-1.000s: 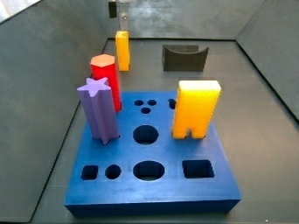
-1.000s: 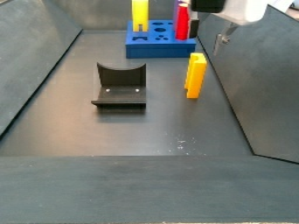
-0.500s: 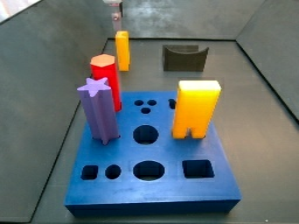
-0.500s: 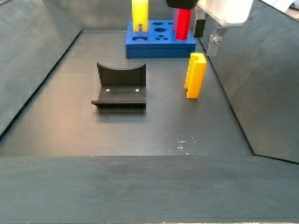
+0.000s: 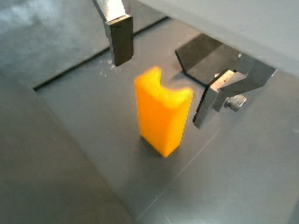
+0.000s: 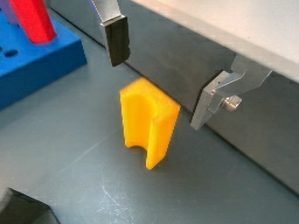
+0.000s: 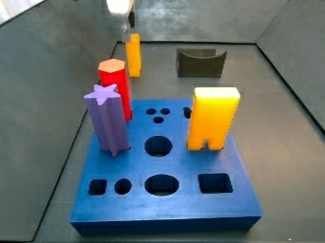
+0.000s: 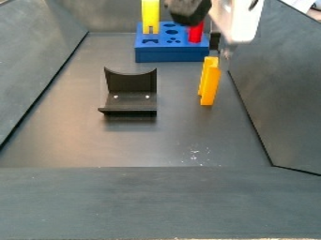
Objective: Pick up the arch object. Move up. Rotate the arch object. Move to above the board. Insert the arch object.
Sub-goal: Rotate the arch object.
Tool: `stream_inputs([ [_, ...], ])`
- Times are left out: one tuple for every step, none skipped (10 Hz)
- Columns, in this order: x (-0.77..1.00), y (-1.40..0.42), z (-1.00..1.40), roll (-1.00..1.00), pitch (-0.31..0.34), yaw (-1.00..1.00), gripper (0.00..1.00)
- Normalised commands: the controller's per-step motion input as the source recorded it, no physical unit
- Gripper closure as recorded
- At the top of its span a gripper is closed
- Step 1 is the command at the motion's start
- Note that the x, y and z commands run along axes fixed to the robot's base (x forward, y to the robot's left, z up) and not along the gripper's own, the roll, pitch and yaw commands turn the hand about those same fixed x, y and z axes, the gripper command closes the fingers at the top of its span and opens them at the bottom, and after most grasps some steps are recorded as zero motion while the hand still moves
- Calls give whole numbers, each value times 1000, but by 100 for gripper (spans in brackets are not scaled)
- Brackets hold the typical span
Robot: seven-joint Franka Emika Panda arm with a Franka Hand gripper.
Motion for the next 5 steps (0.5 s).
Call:
stream_inputs([
  [22, 15, -917, -36, -37, -67, 0],
  [20, 16, -728, -35, -41, -60, 0],
  [21, 18, -584, -34, -41, -57, 0],
  [27, 19, -398, -34, -41, -55, 0],
  [30, 20, -309, -33, -40, -54, 0],
])
